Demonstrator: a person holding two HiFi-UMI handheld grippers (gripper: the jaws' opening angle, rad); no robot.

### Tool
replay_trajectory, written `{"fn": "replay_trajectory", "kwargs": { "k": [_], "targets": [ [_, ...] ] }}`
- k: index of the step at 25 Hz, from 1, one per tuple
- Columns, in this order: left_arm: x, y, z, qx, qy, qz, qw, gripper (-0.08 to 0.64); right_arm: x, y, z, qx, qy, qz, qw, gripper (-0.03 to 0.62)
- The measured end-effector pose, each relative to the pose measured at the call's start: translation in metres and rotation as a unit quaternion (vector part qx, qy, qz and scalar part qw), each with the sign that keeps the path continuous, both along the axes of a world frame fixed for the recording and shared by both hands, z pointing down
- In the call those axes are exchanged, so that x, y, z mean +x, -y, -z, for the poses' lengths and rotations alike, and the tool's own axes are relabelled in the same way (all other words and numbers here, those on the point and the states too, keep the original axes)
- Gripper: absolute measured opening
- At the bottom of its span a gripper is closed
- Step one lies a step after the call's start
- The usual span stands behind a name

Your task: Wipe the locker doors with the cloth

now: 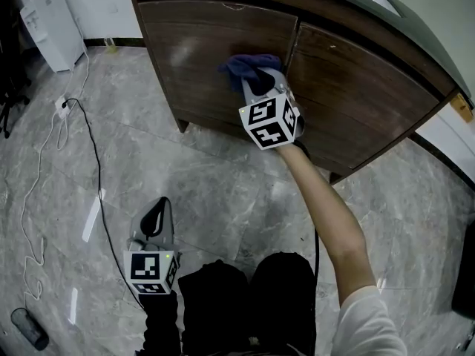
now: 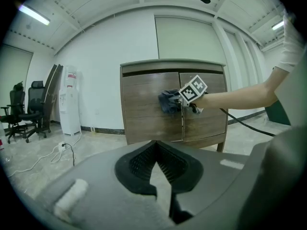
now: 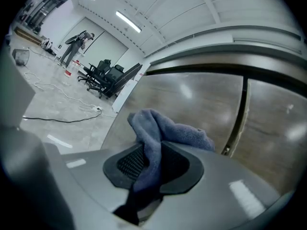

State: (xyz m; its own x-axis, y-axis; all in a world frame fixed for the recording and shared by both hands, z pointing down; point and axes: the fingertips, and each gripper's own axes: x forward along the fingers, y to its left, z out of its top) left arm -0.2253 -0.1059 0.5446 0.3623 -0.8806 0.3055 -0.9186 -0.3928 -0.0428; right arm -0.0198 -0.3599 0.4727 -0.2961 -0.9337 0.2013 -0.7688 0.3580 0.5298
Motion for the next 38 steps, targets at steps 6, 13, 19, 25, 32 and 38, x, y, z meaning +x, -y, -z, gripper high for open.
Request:
{"fn": "replay_trajectory", "kwargs": {
  "k": [6,13,19,25,32,38],
  "targets": [
    [-0.014,-0.001,-0.003,-0.003,0.005,0.01,0.9999,0.0,-0.006,0.001,-0.064,-0.047,-0.014,0.009,0.999,0.092],
    [-0.025,0.0,-0.006,-0.009,0.007,0.018,0.9998,0.0,-0.013,0.003,-0.119,-0.086,-0.011,0.01,0.996,0.092],
    [-0.033,0.001,-0.01,-0.013,0.008,0.027,0.9995,0.001,-0.02,0.005,-0.161,-0.129,-0.015,0.02,0.991,0.092],
    [-0.041,0.002,-0.013,-0.015,0.008,0.034,0.9993,0.0,-0.025,0.005,-0.192,-0.163,-0.021,0.022,0.986,0.091],
    [-0.042,0.003,-0.023,-0.024,0.008,0.038,0.999,0.0,-0.027,0.006,-0.223,-0.196,-0.028,0.024,0.98,0.092],
    [-0.044,0.002,-0.021,-0.022,0.002,0.038,0.999,0.0,-0.03,0.005,-0.21,-0.199,-0.028,0.021,0.979,0.091]
  ]
}}
